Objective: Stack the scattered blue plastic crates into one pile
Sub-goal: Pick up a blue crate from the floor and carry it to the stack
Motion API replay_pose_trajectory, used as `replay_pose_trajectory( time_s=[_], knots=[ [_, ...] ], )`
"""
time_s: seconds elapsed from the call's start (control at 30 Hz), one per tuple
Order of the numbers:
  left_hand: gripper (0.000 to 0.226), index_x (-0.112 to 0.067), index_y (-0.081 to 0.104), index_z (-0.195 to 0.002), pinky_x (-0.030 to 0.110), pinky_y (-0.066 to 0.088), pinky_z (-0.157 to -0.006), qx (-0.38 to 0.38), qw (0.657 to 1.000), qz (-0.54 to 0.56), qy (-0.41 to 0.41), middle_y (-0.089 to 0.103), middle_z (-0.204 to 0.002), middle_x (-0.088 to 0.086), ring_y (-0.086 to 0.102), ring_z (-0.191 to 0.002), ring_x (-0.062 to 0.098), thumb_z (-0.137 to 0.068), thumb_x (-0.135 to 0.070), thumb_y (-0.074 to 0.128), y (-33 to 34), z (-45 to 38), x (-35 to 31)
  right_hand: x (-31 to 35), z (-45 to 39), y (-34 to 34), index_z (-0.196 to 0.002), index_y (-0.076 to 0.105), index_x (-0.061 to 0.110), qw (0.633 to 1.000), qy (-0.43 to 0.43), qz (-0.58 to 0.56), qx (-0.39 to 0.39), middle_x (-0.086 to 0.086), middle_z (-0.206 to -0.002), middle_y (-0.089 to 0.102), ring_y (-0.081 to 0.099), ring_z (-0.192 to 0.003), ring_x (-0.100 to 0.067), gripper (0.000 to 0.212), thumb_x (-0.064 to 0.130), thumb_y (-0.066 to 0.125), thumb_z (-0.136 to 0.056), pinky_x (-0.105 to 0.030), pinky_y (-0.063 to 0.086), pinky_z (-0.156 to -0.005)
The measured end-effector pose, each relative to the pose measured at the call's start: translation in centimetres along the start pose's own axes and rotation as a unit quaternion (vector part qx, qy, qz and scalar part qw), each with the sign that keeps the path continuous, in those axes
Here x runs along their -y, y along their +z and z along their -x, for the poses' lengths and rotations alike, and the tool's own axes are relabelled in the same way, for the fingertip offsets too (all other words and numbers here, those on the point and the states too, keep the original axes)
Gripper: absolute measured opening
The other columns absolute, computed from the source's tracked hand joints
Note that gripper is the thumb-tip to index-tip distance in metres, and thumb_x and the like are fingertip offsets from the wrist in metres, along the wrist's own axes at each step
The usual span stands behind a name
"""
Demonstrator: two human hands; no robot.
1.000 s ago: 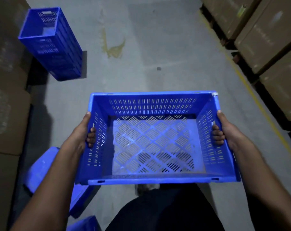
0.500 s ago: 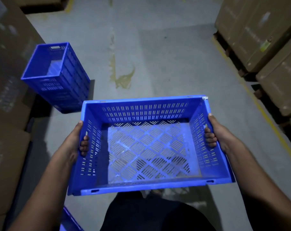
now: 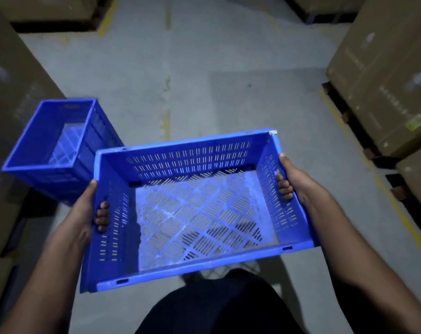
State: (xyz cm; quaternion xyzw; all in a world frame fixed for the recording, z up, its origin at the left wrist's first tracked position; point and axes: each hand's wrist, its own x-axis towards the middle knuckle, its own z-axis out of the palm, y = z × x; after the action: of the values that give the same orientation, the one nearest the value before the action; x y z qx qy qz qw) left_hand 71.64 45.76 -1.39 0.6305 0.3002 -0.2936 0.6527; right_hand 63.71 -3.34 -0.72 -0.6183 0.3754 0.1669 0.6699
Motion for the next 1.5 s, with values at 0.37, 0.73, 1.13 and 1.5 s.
replay_pose_trajectory(
  time_s=[0.37, 0.73, 1.13, 1.5],
  knots=[
    [0.062, -0.019, 0.030, -0.065, 0.012, 0.024, -0.036, -0.040, 0.999, 0.037, 0.001, 0.025, -0.037, -0.005, 0.023, -0.025, 0.010, -0.084, -0.077, 0.037, 3.5, -16.2, -22.1, 23.6, -22.2, 6.3, -0.065, 0.035, 0.021, 0.999, -0.008, 0.023, 0.047, 0.006, -0.042, 0.022, 0.018, -0.030, -0.007, 0.063, 0.081, 0.038, -0.085, -0.012, 0.017, -0.034],
    [0.059, -0.016, 0.040, -0.068, 0.013, 0.023, -0.035, -0.205, 0.954, 0.213, 0.049, 0.031, -0.043, -0.004, 0.025, -0.028, 0.009, -0.092, -0.069, 0.034, -3.0, -20.9, -30.5, 46.7, -38.8, 27.0, -0.066, 0.040, 0.020, 0.960, -0.034, 0.184, 0.206, 0.006, -0.045, 0.025, 0.020, -0.031, -0.006, 0.061, 0.077, 0.042, -0.087, -0.015, 0.017, -0.032],
    [0.050, -0.010, 0.055, -0.078, 0.014, 0.027, -0.034, -0.376, 0.853, 0.350, 0.094, 0.049, -0.048, 0.002, 0.037, -0.032, 0.011, -0.102, -0.050, 0.036, -20.6, -27.6, -30.7, 53.0, -46.7, 60.7, -0.080, 0.050, 0.013, 0.880, -0.108, 0.341, 0.312, -0.001, -0.055, 0.040, 0.030, -0.035, -0.012, 0.048, 0.051, 0.033, -0.104, -0.021, 0.026, -0.035],
    [0.012, -0.004, 0.067, -0.088, 0.034, 0.053, -0.057, -0.511, 0.823, 0.231, 0.086, 0.063, -0.077, 0.017, 0.057, -0.069, 0.027, -0.089, 0.006, 0.061, -28.1, -28.6, -31.6, 52.5, -50.1, 80.8, -0.087, 0.056, 0.005, 0.828, -0.149, 0.405, 0.358, -0.009, -0.069, 0.056, 0.047, -0.043, -0.018, 0.016, 0.014, 0.048, -0.098, -0.023, 0.036, -0.037]
  ],
)
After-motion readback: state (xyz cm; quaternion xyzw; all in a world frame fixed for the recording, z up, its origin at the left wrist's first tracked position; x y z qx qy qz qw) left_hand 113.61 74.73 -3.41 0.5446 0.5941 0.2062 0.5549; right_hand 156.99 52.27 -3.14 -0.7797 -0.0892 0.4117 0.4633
